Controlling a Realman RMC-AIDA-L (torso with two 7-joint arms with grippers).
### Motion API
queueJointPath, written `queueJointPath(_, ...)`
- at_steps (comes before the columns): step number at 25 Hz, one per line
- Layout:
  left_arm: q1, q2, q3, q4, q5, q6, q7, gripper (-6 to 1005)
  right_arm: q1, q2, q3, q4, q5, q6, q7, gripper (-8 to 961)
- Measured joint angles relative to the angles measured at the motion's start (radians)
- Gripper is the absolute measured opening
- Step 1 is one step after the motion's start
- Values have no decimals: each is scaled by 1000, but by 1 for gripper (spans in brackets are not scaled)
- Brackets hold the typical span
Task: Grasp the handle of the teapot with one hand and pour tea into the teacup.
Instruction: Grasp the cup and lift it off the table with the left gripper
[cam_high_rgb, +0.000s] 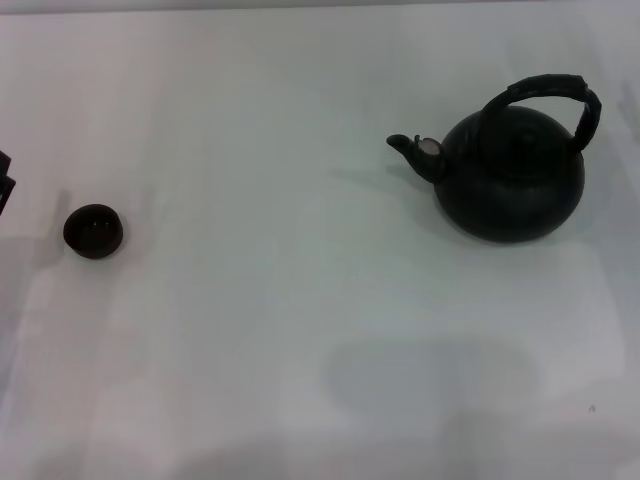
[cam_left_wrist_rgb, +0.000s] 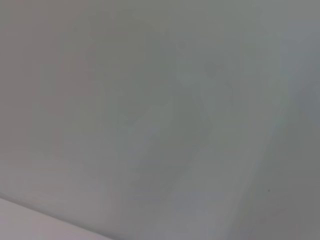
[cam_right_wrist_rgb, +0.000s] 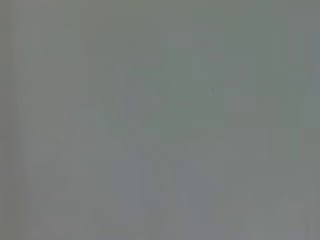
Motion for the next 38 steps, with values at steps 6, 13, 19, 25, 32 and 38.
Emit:
queueJointPath(6, 6, 1, -2, 1, 0, -1, 0, 861, 0, 0, 0, 2, 0, 0, 0, 816)
queueJointPath(13, 10, 0, -1, 1, 0, -13, 0, 861, 0, 0, 0, 3, 0, -2, 0, 816)
queueJointPath(19, 29, 0, 1, 1, 3, -37, 1, 862, 0, 0, 0, 0, 0, -1, 0, 816)
queueJointPath(25, 64, -1, 16, 1, 37, -33, 71, 862, 3, 0, 0, -9, 0, -1, 0, 817)
queueJointPath(32, 66, -1, 17, 1, 140, -4, 128, 861, 10, 0, -3, -8, 0, 1, 0, 817)
queueJointPath(38, 51, 0, 17, 1, 175, 37, 144, 862, 10, 0, -1, -2, 0, 2, 0, 817)
